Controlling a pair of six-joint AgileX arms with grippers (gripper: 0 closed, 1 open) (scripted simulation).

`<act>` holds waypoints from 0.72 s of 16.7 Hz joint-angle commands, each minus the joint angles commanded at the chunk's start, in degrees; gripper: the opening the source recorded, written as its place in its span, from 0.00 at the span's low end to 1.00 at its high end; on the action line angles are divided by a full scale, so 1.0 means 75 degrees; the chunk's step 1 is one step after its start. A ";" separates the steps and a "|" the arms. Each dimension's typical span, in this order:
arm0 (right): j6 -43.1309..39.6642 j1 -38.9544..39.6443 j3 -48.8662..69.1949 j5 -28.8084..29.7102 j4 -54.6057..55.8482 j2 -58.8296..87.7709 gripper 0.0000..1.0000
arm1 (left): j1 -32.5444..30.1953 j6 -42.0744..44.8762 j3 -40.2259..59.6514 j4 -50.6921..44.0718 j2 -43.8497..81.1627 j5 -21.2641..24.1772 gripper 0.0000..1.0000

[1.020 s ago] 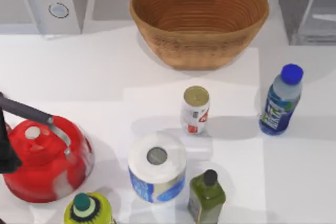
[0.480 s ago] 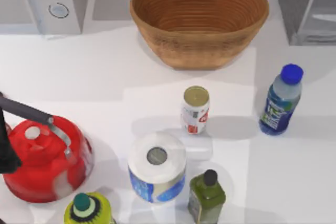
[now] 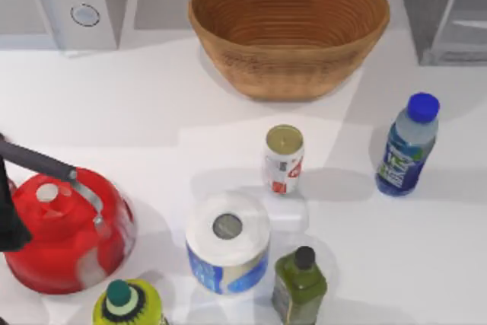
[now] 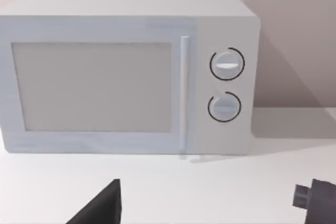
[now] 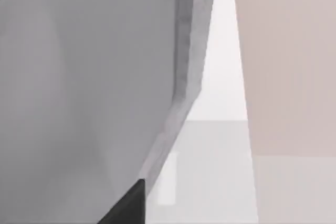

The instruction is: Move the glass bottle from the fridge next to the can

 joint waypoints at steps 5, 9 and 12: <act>0.1731 0.2692 -0.0804 0.1964 0.0967 -0.0522 1.00 | 0.0000 0.0000 0.0000 0.0000 0.0000 0.0000 1.00; 0.3119 0.4778 -0.1498 0.3581 0.1754 -0.1034 1.00 | 0.0000 0.0000 0.0000 0.0000 0.0000 0.0000 1.00; 0.3800 0.5635 -0.1851 0.4371 0.2143 -0.1309 1.00 | 0.0000 0.0000 0.0000 0.0000 0.0000 0.0000 1.00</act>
